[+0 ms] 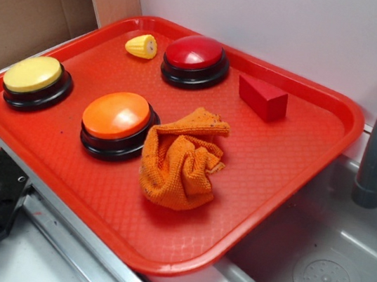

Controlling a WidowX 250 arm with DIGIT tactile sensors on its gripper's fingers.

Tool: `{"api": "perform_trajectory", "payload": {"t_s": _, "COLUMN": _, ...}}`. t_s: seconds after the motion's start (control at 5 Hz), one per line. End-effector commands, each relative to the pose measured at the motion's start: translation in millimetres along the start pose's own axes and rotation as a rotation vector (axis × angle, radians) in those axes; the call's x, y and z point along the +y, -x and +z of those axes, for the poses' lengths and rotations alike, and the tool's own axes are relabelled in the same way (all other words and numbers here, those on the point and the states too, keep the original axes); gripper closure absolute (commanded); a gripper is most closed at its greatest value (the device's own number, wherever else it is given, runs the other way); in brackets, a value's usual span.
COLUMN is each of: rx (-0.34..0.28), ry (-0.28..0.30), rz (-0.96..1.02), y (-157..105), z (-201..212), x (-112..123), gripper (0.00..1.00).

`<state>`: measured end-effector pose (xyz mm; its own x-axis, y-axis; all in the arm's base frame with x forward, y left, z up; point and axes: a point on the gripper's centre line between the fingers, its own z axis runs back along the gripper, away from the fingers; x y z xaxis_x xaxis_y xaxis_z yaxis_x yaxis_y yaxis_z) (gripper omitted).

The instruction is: Push the yellow button.

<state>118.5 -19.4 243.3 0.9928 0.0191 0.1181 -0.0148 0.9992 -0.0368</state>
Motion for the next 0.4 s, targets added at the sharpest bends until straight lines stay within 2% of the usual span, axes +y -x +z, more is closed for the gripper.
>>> {"api": "perform_trajectory", "payload": {"t_s": 0.0, "rx": 0.000, "ry": 0.000, "rz": 0.000, "y": 0.0, "z": 0.0, "x": 0.0, "gripper": 0.00}}
{"api": "perform_trajectory", "payload": {"t_s": 0.2, "rx": 0.058, "ry": 0.063, "rz": 0.117, "y": -14.1, "z": -31.3, "x": 50.7, "gripper": 0.00}}
